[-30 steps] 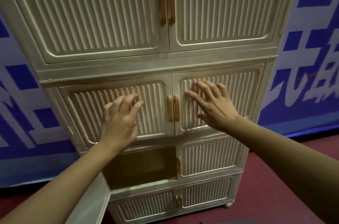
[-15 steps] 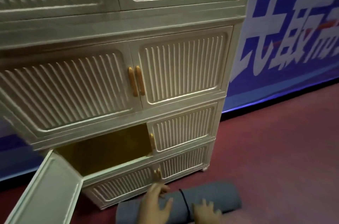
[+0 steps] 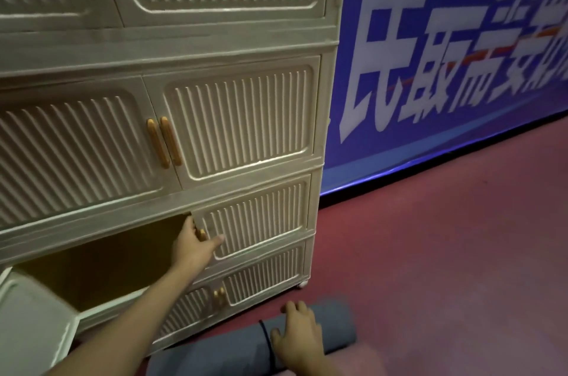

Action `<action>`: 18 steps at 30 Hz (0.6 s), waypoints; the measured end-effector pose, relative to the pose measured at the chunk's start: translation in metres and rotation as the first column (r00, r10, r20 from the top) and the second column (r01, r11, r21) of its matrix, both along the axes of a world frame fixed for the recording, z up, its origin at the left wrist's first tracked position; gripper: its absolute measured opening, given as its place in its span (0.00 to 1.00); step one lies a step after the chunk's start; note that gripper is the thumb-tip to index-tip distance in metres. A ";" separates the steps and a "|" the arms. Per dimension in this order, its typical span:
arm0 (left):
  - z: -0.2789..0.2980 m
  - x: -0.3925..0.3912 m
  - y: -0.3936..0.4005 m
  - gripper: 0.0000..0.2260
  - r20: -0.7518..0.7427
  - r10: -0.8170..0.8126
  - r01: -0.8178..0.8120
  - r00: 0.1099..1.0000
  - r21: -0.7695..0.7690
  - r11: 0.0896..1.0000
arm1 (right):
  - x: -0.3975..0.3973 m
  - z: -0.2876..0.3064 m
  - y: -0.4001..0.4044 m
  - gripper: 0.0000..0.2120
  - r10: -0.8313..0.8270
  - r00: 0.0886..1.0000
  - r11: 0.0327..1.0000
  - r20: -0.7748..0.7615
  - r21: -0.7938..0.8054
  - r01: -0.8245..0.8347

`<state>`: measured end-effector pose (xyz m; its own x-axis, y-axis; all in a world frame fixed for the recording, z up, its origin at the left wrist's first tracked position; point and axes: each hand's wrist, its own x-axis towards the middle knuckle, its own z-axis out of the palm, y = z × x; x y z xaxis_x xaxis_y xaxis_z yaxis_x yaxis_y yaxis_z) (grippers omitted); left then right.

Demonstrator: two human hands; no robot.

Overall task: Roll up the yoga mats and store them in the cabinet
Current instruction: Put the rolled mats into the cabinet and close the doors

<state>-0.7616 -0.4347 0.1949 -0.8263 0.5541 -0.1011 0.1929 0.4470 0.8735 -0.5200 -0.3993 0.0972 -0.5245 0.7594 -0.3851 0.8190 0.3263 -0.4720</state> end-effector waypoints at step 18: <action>-0.066 0.125 -0.043 0.05 -0.396 -0.359 0.435 0.845 0.119 0.892 | 0.000 -0.004 -0.030 0.29 0.413 0.910 0.891 -0.032 -0.191 -0.411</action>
